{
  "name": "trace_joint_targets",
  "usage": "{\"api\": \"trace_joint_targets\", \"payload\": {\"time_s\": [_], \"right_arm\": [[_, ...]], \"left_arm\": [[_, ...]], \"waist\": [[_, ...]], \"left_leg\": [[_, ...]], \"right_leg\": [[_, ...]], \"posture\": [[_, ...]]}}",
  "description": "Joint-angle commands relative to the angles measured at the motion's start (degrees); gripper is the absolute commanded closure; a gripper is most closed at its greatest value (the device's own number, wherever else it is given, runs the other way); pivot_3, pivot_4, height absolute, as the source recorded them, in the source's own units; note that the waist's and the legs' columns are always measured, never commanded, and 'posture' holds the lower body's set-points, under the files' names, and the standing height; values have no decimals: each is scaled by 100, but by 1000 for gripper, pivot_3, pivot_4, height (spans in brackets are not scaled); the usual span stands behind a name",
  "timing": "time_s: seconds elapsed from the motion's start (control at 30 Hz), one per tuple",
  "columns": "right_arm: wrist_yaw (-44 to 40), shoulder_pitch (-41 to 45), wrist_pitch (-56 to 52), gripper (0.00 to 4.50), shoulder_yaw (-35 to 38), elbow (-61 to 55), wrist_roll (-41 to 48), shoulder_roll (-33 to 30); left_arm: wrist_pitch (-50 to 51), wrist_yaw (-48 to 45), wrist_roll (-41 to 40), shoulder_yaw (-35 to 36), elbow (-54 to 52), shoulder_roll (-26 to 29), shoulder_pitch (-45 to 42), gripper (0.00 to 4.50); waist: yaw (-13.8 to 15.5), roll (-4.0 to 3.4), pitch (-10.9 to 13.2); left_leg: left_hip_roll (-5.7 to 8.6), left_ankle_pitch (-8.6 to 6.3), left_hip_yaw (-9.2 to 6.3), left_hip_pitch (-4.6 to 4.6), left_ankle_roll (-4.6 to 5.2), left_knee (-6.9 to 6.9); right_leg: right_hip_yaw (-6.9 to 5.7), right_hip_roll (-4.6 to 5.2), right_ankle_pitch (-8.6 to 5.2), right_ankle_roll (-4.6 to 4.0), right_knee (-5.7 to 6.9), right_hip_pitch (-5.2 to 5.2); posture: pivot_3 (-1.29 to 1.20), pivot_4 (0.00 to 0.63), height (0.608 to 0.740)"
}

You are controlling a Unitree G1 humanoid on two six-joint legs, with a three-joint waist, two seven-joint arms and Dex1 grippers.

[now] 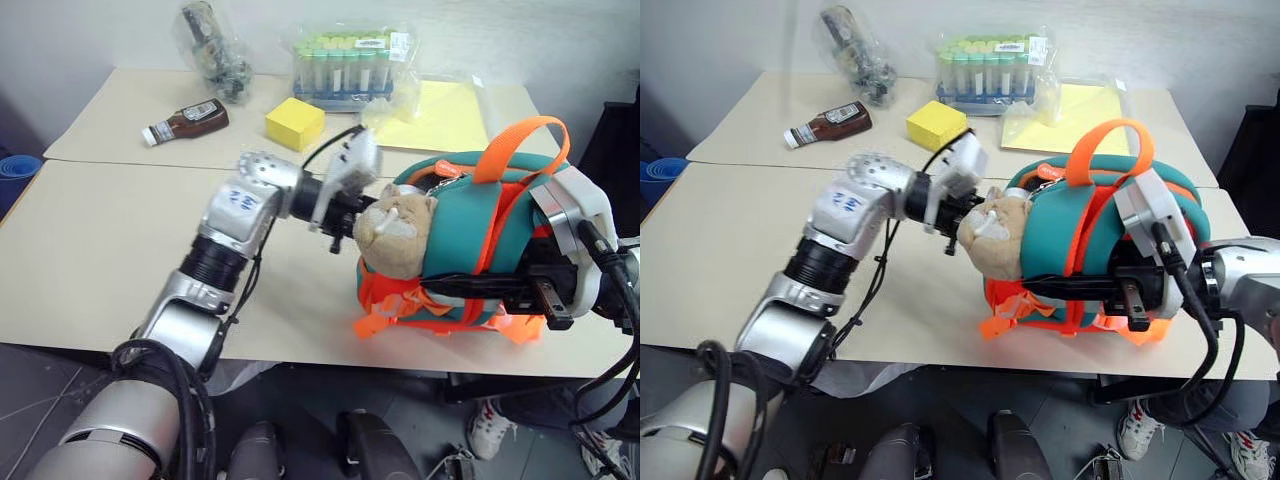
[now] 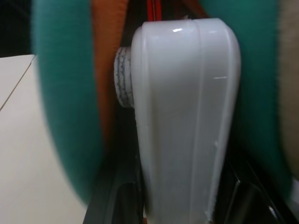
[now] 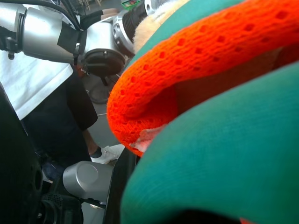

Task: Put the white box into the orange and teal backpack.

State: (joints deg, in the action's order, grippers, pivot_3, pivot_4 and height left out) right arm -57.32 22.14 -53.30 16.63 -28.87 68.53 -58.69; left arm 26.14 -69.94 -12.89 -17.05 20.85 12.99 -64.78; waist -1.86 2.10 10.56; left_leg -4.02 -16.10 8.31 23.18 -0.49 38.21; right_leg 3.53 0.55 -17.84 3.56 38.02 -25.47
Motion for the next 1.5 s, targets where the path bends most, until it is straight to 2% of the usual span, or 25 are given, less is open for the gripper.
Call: {"api": "trace_joint_targets", "payload": {"time_s": [0.03,0.1,0.13,0.23,0.33,0.37,0.43,0.5,0.6,0.7,0.9,1.17,1.27,1.5], "right_arm": [[213,-12,105,4472,123,-182,79,104],[310,-75,106,4500,128,-237,67,148],[346,-114,112,4500,132,-265,64,156],[450,-281,129,4500,218,-365,106,176],[562,-457,126,4500,350,-429,231,175],[593,-538,135,4500,377,-472,246,174],[654,-645,154,4500,398,-540,256,176],[719,-684,161,4500,407,-569,287,183],[817,-700,174,4500,381,-584,308,202],[899,-706,188,4500,328,-613,314,228],[1005,-702,165,4500,302,-648,379,260],[1144,-721,191,4500,292,-653,425,311],[1195,-756,207,4500,284,-683,394,349],[1304,-1016,265,4500,414,-744,362,362]], "left_arm": [[-146,518,292,-199,5,-409,-66,3204],[-61,538,274,-130,-48,-388,-48,2475],[-16,481,231,-75,-108,-315,-35,2262],[99,228,91,149,-420,190,79,1354],[235,-176,-196,466,-807,902,264,462],[443,-579,-509,689,-1032,1328,368,183],[869,-1195,-1037,1014,-1369,2009,501,183],[1241,-1483,-1407,1195,-1571,2431,529,183],[1781,-1489,-1888,1525,-1789,2721,440,183],[2159,-723,-2171,1805,-2068,2370,315,183],[1772,410,-1747,1424,-2552,1651,553,183],[1622,520,-1686,887,-2667,1363,729,183],[1687,454,-1841,936,-2675,1300,749,715],[1735,276,-1951,1146,-2436,1504,662,2540]], "waist": [[12,-1,0],[0,-1,-1],[-8,-2,-1],[-38,-3,-1],[-121,-3,-1],[-140,-3,-1],[-169,-4,0],[-156,-5,0],[-96,-5,0],[-18,-4,0],[13,-4,-1],[-42,-4,-1],[-36,-4,-1],[-40,-4,-1]], "left_leg": [[1,1,-1,0,0,0],[6,1,-2,0,2,0],[5,1,-2,-1,2,-1],[-2,2,-2,-4,0,-4],[-10,7,-1,-9,-8,-8],[-11,8,-1,-10,-9,-8],[-14,13,-1,-13,-17,-8],[-17,17,-3,-17,-25,-8],[-11,19,-8,-19,-28,-1],[4,18,-15,-13,-16,7],[15,13,-16,-9,-3,7],[8,21,-14,-19,-17,3],[8,20,-14,-18,-16,3],[8,20,-14,-18,-17,3]], "right_leg": [[1,1,0,0,3,0],[4,1,0,0,2,0],[5,1,0,0,2,0],[4,-3,0,0,6,0],[3,-5,-2,-4,15,0],[1,-5,-3,-5,19,0],[-2,-6,-5,-8,28,-2],[-8,-7,-9,-16,38,-2],[-12,-3,-11,-17,45,1],[-12,3,-12,-11,44,5],[-6,12,-14,1,41,6],[1,2,-14,0,52,6],[1,3,-14,0,51,6],[1,3,-14,0,51,6]], "posture": [[0,150,740],[0,150,740],[0,150,740],[0,150,740],[0,150,740],[0,150,740],[0,150,740],[0,150,740],[0,150,740],[0,150,740],[0,150,740],[0,150,740],[0,150,740],[0,150,740]]}}
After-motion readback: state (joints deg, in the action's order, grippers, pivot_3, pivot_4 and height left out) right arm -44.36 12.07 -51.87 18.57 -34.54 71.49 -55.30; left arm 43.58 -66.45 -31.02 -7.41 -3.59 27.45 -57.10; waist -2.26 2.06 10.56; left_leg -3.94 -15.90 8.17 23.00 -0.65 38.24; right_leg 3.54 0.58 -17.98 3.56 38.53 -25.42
